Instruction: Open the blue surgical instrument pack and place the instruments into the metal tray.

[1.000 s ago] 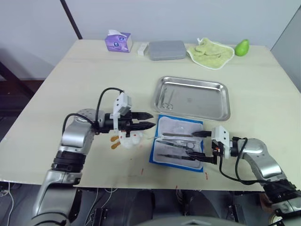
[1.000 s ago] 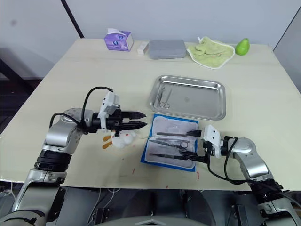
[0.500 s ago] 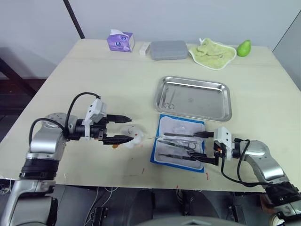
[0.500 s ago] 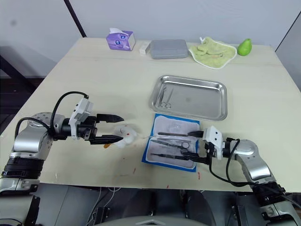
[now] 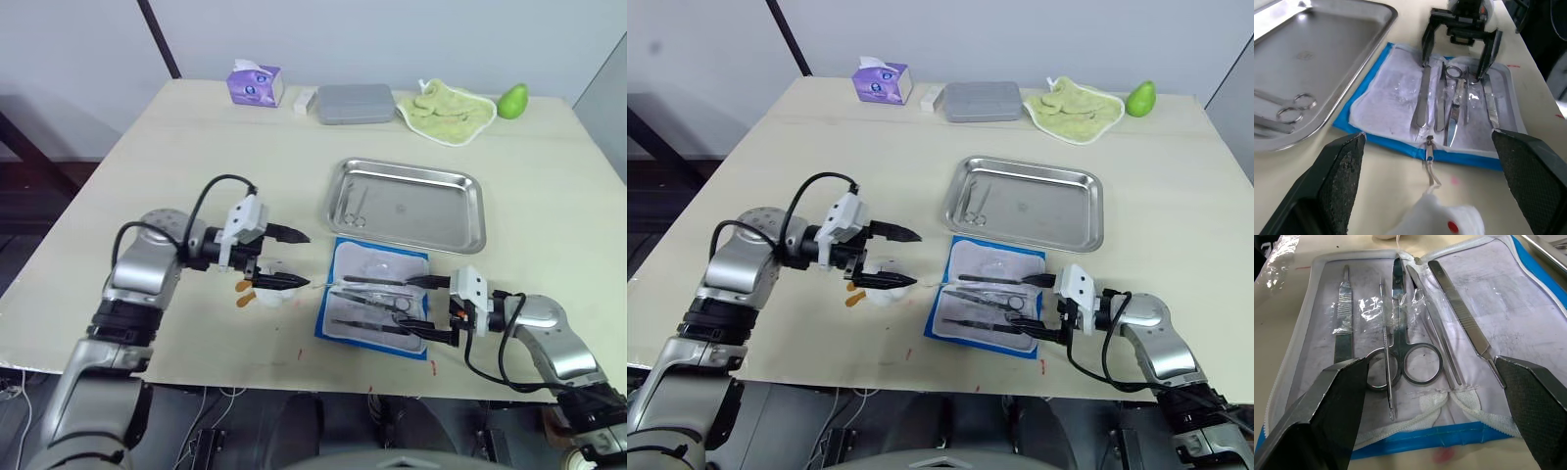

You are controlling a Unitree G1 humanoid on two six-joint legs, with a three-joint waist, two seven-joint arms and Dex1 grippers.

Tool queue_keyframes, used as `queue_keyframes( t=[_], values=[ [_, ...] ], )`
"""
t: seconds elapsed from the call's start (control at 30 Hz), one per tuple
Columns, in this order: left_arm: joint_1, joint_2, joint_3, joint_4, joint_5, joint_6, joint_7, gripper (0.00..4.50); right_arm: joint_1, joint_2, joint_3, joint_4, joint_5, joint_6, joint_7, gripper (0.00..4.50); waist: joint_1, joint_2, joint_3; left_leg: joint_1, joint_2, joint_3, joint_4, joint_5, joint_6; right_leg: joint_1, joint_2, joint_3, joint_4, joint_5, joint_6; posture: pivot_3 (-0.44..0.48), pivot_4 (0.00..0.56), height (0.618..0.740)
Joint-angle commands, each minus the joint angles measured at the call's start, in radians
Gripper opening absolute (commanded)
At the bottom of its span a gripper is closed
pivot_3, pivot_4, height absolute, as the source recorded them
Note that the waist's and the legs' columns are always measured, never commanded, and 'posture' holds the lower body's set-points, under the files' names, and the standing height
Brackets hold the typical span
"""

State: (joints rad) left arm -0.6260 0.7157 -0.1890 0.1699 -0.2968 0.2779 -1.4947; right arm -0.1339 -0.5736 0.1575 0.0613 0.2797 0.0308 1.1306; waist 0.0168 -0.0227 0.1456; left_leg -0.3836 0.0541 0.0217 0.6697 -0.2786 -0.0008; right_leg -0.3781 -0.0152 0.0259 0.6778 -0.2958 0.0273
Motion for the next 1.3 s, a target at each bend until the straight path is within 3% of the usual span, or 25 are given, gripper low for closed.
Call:
queue_keyframes(
  t=[0.03, 0.37, 0.93, 0.97, 1.03, 1.23, 1.3],
  values=[
    [-0.05, -0.05, -0.066, -0.004, 0.066, -0.034, 0.032, 3.16, 0.029, -0.004, 0.029, 0.039, -0.032, 0.025, 0.001, 4.5, -0.001, 0.0, 0.0, 0.0, 0.0, 0.0, 0.0, 0.0, 0.0, 0.0, 0.0, 0.0, 0.0, 0.0, 0.0, 0.0, 0.15, 0.74],
    [-0.106, -0.144, -0.186, 0.023, 0.209, -0.01, 0.125, 3.16, 0.037, 0.005, 0.035, 0.018, -0.033, 0.033, -0.02, 4.5, -0.004, 0.0, 0.0, 0.0, 0.0, 0.0, 0.0, 0.0, 0.0, 0.0, 0.001, 0.002, 0.0, 0.0, 0.0, 0.0, 0.15, 0.74],
    [-0.112, -0.22, -0.231, 0.139, 0.322, -0.105, 0.166, 3.16, 0.039, -0.002, 0.032, 0.007, -0.033, 0.038, -0.032, 4.5, -0.005, 0.0, 0.0, 0.0, 0.0, -0.001, 0.0, 0.0, 0.0, 0.0, 0.001, 0.001, 0.0, 0.0, 0.0, 0.0, 0.15, 0.74],
    [-0.109, -0.223, -0.233, 0.137, 0.322, -0.104, 0.163, 2.73, 0.039, -0.002, 0.032, 0.007, -0.034, 0.039, -0.032, 4.5, -0.005, 0.0, 0.0, 0.0, 0.0, -0.001, 0.0, 0.0, 0.0, 0.0, 0.001, 0.001, 0.0, 0.0, 0.0, 0.0, 0.15, 0.74],
    [-0.106, -0.226, -0.239, 0.136, 0.324, -0.104, 0.158, 2.45, 0.038, -0.001, 0.032, 0.007, -0.034, 0.04, -0.033, 4.5, -0.004, 0.0, 0.0, 0.0, 0.0, -0.001, 0.0, 0.0, 0.0, 0.0, 0.001, 0.002, 0.0, 0.0, 0.0, 0.0, 0.15, 0.74],
    [-0.105, -0.231, -0.242, 0.146, 0.329, -0.112, 0.154, 0.04, 0.035, 0.003, 0.036, 0.01, -0.038, 0.043, -0.038, 4.5, -0.004, 0.0, 0.0, 0.0, 0.0, 0.0, 0.0, 0.0, 0.0, 0.0, 0.001, 0.002, 0.0, 0.0, 0.0, 0.0, 0.15, 0.74],
    [-0.104, -0.232, -0.243, 0.149, 0.33, -0.116, 0.154, 0.04, 0.033, 0.005, 0.039, 0.013, -0.04, 0.044, -0.041, 4.5, -0.004, 0.0, 0.0, 0.0, 0.0, -0.001, 0.0, 0.0, 0.0, 0.0, 0.001, 0.001, 0.0, 0.0, 0.0, 0.0, 0.15, 0.74]
  ],
)
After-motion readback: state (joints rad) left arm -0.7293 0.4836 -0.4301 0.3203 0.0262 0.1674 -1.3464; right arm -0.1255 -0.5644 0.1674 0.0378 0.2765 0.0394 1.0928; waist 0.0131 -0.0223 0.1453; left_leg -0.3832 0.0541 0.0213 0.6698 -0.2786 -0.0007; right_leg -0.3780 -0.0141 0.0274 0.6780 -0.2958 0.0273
